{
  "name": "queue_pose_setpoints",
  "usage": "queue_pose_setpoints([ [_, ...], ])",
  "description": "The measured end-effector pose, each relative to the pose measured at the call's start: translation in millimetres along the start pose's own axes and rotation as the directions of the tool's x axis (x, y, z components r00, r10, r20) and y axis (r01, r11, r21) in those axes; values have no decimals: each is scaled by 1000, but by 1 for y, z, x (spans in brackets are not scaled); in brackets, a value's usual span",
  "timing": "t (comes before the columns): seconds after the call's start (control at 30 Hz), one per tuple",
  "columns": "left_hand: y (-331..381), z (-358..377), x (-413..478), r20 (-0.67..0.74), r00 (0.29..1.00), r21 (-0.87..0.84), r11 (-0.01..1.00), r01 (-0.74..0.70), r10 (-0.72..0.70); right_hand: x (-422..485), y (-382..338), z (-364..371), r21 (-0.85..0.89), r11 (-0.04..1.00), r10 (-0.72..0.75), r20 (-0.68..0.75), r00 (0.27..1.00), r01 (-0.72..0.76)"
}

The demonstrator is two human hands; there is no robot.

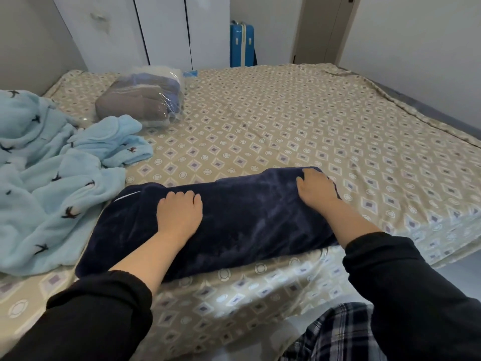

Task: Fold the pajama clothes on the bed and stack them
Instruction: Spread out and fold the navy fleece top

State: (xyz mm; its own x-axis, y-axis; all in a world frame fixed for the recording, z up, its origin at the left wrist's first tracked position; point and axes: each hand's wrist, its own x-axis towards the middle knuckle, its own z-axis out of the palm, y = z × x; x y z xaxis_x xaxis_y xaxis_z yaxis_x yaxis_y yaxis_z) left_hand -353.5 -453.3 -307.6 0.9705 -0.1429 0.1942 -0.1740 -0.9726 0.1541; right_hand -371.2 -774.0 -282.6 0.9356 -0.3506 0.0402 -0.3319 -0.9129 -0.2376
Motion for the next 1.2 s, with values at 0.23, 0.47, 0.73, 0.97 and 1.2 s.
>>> queue_pose_setpoints([
  [0.23,-18,-10,68,384,921,-5,998,67,-60,35,-47,5,36,982,-191,188,964,187],
  [0.47,-43,-5,76,-178,984,-230,973,-33,-8,52,-57,8,51,938,-300,-380,875,343],
  [0.73,-12,-18,55,-88,986,21,990,-142,143,43,-57,21,46,997,-57,-182,982,66],
  [0.97,8,10,-12,220,961,9,985,-172,166,-44,-65,39,59,757,-653,33,757,650],
  [1.2,11,20,-13,176,978,17,993,-118,113,10,18,5,-74,974,226,215,950,-215],
])
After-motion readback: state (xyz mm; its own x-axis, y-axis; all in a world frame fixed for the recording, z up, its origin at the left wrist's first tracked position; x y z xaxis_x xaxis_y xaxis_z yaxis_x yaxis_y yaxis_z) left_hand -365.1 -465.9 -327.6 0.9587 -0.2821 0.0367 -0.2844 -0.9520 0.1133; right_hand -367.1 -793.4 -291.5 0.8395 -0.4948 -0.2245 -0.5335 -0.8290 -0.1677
